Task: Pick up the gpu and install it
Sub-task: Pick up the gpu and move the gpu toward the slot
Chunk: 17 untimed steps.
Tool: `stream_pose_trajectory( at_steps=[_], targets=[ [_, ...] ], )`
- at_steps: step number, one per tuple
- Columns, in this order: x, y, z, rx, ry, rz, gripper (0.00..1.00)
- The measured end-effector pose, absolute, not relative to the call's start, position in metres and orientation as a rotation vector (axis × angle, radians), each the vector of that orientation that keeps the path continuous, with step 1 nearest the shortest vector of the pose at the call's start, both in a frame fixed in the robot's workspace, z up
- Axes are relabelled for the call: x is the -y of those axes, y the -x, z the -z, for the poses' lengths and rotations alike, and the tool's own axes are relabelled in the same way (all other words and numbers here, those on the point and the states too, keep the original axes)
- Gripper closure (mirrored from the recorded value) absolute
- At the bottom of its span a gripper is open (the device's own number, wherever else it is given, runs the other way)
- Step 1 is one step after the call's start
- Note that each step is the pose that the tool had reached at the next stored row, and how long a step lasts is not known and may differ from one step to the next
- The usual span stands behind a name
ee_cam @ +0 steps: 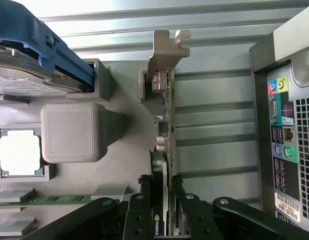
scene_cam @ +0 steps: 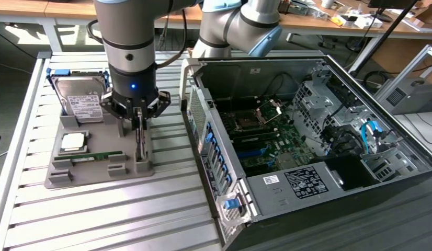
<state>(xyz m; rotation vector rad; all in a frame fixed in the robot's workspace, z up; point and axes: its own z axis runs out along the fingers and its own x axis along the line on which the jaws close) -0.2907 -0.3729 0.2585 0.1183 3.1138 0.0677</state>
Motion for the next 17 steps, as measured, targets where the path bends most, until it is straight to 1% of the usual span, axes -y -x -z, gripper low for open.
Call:
stream_pose_trajectory(
  at_steps=[17],
  targets=[
    [0.373, 0.291, -0.271, -3.114, -0.118, -0.068, 0.73]
  ],
)
